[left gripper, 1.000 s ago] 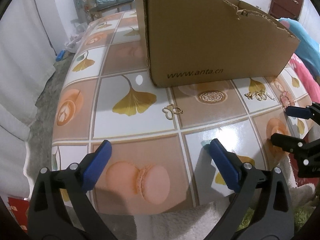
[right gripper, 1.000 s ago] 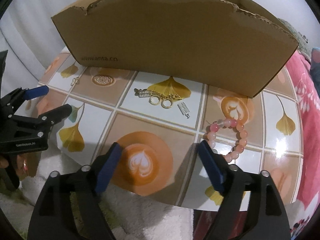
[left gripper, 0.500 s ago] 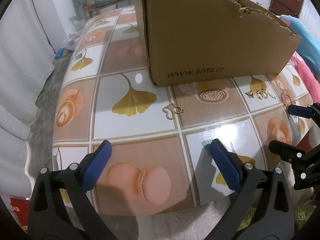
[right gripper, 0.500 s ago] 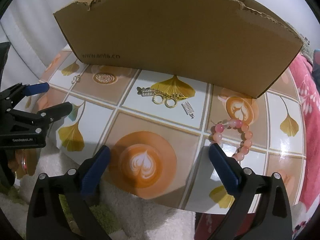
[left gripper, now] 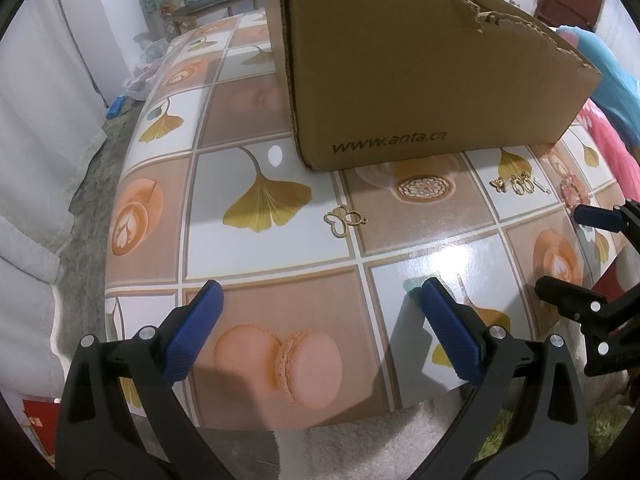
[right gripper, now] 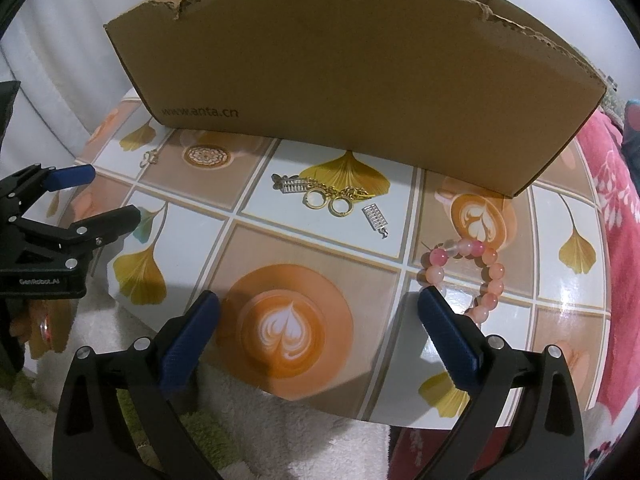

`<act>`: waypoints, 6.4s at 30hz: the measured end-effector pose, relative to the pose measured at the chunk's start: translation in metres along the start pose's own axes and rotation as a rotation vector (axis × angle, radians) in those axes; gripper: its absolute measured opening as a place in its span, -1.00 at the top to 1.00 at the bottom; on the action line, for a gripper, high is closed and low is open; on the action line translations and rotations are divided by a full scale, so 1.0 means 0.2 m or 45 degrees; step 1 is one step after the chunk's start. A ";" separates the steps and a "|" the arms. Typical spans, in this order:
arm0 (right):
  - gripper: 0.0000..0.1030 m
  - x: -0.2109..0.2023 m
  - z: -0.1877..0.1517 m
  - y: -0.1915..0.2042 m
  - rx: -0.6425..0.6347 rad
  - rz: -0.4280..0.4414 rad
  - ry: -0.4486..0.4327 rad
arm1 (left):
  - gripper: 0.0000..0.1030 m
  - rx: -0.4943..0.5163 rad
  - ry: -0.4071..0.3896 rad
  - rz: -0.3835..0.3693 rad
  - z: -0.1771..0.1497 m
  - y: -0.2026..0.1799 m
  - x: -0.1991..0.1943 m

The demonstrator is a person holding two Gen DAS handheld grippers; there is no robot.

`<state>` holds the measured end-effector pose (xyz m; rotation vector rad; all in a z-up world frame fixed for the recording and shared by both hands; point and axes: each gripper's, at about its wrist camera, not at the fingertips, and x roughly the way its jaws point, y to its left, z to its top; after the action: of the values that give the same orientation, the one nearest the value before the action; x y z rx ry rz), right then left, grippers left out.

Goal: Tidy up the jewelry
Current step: 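Position the left gripper over the small gold butterfly charm, then close the left gripper on the gold butterfly charm, then close the right gripper on the gold ring earrings while the left gripper holds the butterfly charm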

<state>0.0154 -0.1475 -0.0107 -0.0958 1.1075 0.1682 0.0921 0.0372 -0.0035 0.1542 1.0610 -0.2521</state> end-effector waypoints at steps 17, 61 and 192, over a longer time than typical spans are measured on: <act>-0.87 0.00 -0.03 -0.01 0.012 0.029 -0.064 | -0.87 0.003 0.016 -0.002 0.02 0.01 0.02; -0.58 -0.09 0.12 0.00 0.121 0.285 -0.190 | 0.15 0.063 -0.146 -0.217 0.10 0.05 -0.04; 0.83 0.17 0.26 0.16 0.028 0.123 -0.106 | 0.70 0.169 -0.099 -0.136 0.11 -0.02 0.00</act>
<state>0.0707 -0.1055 -0.0172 -0.0152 1.0316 0.2445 0.1097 0.0282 0.0071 0.2054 0.9769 -0.4225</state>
